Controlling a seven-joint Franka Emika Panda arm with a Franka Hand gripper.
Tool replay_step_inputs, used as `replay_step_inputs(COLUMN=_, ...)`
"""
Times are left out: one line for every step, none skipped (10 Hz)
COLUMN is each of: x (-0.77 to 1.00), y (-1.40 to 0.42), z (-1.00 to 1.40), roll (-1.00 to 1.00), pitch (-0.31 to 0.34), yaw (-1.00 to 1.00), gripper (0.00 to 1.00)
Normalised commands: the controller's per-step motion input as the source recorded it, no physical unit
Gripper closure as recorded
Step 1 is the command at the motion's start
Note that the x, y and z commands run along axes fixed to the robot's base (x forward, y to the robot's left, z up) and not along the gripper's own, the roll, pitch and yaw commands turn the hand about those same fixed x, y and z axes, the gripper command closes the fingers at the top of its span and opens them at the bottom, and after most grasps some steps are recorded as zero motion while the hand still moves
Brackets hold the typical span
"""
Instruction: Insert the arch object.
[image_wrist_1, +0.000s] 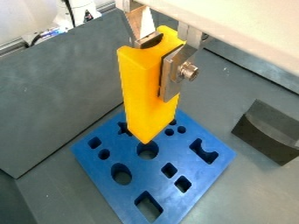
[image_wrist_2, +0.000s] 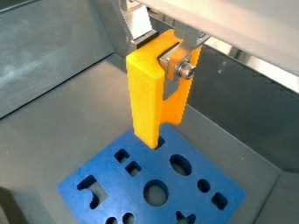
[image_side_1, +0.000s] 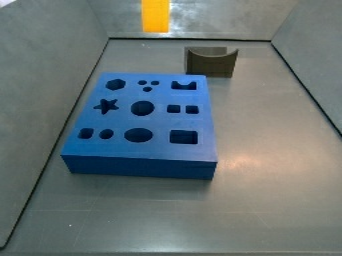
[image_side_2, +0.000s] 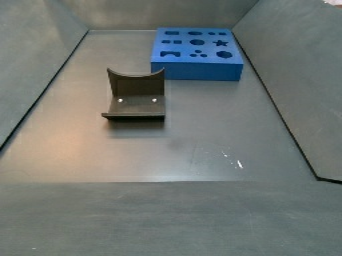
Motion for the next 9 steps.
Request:
replay_step_inputs(x=0.0, y=0.0, z=-0.26, roll=0.0, pitch=0.0, yaw=-1.0, gripper=1.0)
replay_step_inputs(x=0.0, y=0.0, z=-0.25, roll=0.0, pitch=0.0, yaw=-1.0, gripper=1.0)
replay_step_inputs(x=0.0, y=0.0, z=-0.24, roll=0.0, pitch=0.0, yaw=-1.0, gripper=1.0)
replay_step_inputs(x=0.0, y=0.03, z=-0.28, roll=0.0, pitch=0.0, yaw=-1.0, gripper=1.0)
replay_step_inputs(x=0.0, y=0.06, z=-0.28, roll=0.0, pitch=0.0, yaw=-1.0, gripper=1.0)
replay_step_inputs(x=0.0, y=0.16, z=-0.31, roll=0.01, pitch=0.0, yaw=-0.89, gripper=1.0)
replay_step_inputs(x=0.0, y=0.3, z=-0.32, roll=0.0, pitch=0.0, yaw=-0.75, gripper=1.0)
replay_step_inputs(x=-0.03, y=0.4, z=-0.32, roll=0.0, pitch=0.0, yaw=-0.65, gripper=1.0)
replay_step_inputs(x=-0.03, y=0.41, z=-0.32, roll=0.0, pitch=0.0, yaw=-0.64, gripper=1.0)
